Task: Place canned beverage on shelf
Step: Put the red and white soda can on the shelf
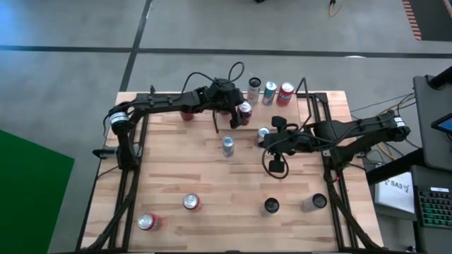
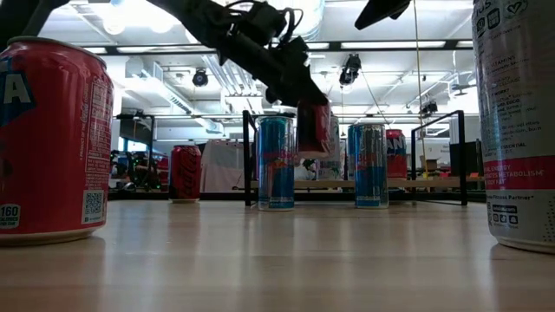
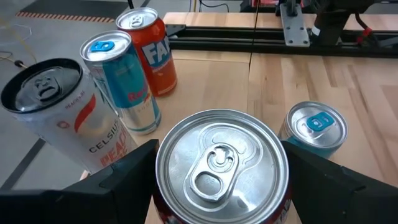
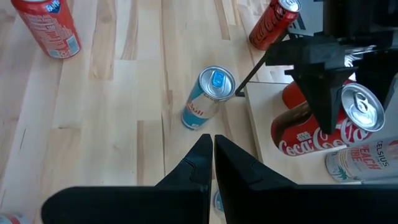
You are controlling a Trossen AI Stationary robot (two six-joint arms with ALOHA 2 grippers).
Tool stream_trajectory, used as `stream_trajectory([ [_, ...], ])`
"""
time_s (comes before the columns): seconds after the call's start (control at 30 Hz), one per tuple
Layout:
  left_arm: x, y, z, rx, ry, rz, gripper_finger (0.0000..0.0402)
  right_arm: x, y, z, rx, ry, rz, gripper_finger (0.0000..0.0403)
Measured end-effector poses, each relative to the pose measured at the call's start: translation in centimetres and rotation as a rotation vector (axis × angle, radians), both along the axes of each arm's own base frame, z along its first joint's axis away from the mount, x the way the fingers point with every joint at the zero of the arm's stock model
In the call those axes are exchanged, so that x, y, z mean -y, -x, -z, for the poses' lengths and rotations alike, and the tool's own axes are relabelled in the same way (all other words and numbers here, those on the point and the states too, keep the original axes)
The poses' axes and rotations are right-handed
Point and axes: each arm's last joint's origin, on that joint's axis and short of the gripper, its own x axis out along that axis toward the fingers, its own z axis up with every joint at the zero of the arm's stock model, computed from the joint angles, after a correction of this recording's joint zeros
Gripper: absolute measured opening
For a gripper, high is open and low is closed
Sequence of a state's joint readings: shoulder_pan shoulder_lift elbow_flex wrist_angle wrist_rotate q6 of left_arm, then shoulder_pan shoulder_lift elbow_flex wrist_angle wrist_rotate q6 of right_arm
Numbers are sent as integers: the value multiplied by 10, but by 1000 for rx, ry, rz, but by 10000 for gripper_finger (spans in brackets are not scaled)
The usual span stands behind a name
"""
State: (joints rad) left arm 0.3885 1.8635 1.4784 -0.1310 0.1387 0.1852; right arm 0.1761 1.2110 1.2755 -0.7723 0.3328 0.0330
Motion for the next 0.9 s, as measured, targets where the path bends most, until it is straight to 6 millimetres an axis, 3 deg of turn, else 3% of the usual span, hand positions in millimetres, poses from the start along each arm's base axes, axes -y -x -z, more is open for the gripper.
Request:
stream_trajectory([
  [0.9, 3, 2, 24, 78, 12, -48, 288, 0, 0, 0, 5, -1, 1, 9],
])
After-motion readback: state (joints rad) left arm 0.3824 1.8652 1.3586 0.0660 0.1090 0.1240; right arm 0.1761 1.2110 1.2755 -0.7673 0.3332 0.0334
